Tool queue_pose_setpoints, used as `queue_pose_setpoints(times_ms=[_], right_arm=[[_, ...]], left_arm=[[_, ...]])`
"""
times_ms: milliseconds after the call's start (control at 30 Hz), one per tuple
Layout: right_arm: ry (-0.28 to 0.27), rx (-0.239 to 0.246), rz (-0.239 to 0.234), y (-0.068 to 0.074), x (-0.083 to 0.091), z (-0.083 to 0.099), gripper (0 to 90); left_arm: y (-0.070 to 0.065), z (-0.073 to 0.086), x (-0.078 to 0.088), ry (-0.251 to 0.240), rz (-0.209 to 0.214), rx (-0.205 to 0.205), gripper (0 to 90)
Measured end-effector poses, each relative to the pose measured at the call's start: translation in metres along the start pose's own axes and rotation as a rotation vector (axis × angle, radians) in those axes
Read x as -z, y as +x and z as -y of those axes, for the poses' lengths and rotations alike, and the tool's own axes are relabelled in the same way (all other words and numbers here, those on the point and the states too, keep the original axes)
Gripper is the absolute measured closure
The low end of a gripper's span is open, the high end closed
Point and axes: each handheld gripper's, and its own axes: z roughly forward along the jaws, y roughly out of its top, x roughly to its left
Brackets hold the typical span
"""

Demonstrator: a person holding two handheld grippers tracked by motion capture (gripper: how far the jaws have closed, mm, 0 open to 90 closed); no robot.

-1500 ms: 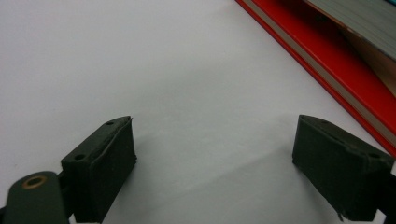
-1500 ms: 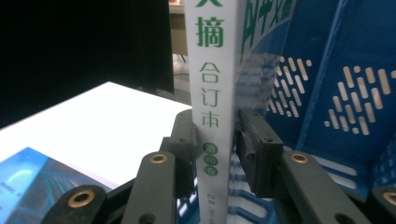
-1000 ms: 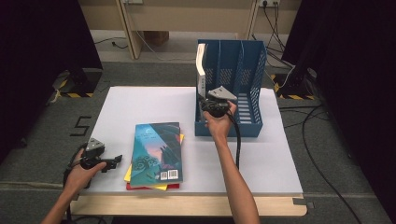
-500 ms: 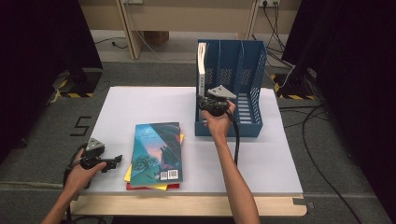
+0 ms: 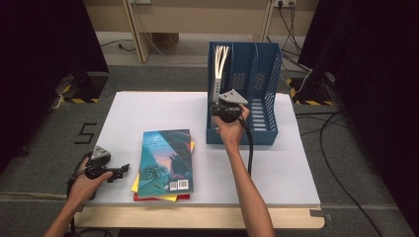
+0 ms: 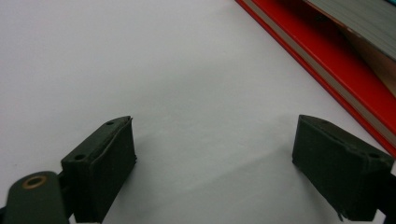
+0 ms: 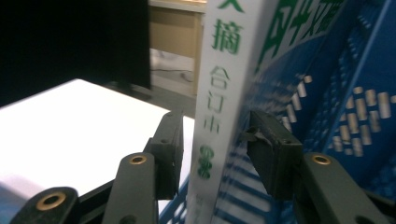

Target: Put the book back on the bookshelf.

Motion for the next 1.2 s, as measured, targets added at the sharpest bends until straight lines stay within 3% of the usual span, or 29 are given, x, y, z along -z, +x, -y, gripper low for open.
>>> queue_pose_setpoints(times_ms=[100,133,167,200,333,367,500,633,700,733,833,933,1200], right_arm=[[0.003,0.059,0.054,0.004,-0.005,-0.002,60.3],[0.008,0.131,0.090,0.008,-0.005,-0.003,64.9],[0.008,0.131,0.090,0.008,-0.005,-0.003,64.9],[0.017,0.206,0.118,0.010,-0.003,-0.003,66.9],[0.017,0.212,0.120,0.009,-0.002,-0.003,67.7],[0.018,0.248,0.132,0.008,-0.002,-0.003,68.0],[0.012,0.216,0.125,0.003,0.000,-0.001,68.1],[-0.001,0.216,0.125,0.005,0.001,0.000,66.8],[-0.013,0.177,0.082,0.008,0.000,0.001,56.0],[-0.016,0.157,0.052,0.009,0.000,0.000,53.9],[-0.021,0.151,0.041,0.014,0.002,-0.001,49.3],[-0.048,0.096,-0.013,0.013,0.006,-0.001,46.2],[-0.043,0.139,-0.033,0.021,0.009,0.001,48.2]], left_arm=[[0.000,0.000,0.000,0.000,0.000,0.000,12.3],[0.000,0.000,0.000,-0.001,0.000,0.000,12.3],[0.000,0.000,0.000,-0.001,0.000,0.000,12.3],[0.000,0.000,0.000,-0.001,0.000,0.000,12.3],[0.000,0.000,0.000,-0.001,0.000,0.000,12.3],[0.000,0.000,0.000,0.000,0.000,0.000,12.3],[0.000,0.000,0.000,0.000,0.001,-0.001,12.2],[0.000,0.000,0.000,0.000,0.000,0.000,12.3],[0.000,0.000,0.000,0.000,0.000,0.000,12.3],[0.000,0.000,0.000,-0.001,0.000,0.000,12.3],[0.000,0.000,0.000,0.000,0.000,-0.001,12.3],[0.000,0.000,0.000,0.000,0.000,-0.001,12.2],[0.000,0.000,0.000,0.000,0.000,-0.001,12.3]])
